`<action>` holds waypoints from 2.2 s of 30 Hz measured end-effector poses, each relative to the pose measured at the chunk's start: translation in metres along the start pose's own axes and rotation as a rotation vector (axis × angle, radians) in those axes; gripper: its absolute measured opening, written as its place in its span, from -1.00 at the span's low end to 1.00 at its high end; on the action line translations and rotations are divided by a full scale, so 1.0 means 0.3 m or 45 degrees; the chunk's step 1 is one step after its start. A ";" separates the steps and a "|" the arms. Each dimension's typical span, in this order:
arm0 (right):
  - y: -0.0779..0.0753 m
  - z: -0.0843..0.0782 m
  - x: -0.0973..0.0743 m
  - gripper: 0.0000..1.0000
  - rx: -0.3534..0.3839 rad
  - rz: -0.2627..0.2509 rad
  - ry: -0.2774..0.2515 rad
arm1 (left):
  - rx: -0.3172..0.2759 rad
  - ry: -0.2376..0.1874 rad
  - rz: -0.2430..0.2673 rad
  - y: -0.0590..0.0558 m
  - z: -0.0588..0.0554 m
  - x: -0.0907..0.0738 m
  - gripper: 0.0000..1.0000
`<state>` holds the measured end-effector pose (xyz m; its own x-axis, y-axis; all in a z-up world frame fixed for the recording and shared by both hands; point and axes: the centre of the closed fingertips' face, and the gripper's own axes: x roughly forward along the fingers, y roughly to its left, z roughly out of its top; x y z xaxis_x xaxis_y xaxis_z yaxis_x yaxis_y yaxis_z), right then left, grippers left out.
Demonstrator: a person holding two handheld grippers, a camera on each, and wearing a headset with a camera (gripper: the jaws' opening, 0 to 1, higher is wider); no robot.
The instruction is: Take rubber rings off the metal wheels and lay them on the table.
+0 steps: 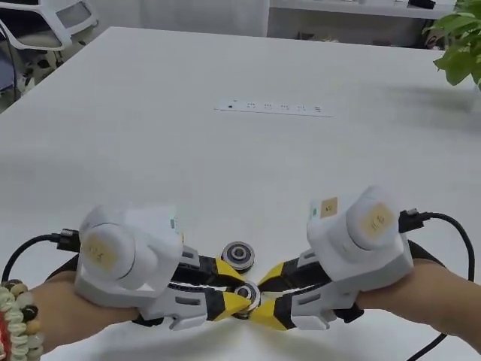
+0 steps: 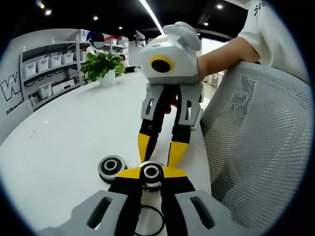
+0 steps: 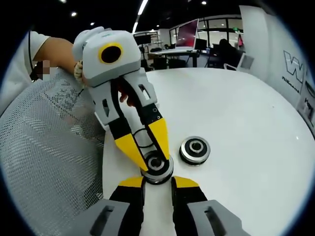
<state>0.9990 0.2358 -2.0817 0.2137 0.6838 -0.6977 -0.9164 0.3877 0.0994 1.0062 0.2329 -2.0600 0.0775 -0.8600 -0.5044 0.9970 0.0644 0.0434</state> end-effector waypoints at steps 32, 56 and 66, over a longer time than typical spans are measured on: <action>-0.018 -0.017 -0.011 -1.00 0.175 -0.033 0.075 | 0.014 -0.023 0.001 -0.003 0.004 -0.001 -0.85; -0.046 0.025 -0.049 -1.00 0.940 0.098 -0.193 | 0.014 -0.014 0.020 0.008 0.003 -0.001 -0.85; -0.020 0.050 -0.049 -1.00 0.975 0.115 -0.218 | 0.018 -0.009 0.028 0.010 0.002 -0.001 -0.85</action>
<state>1.0063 0.2327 -2.0613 0.2555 0.7945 -0.5509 -0.4576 0.6013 0.6550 1.0091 0.2331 -2.0593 0.0994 -0.8620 -0.4971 0.9949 0.0764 0.0666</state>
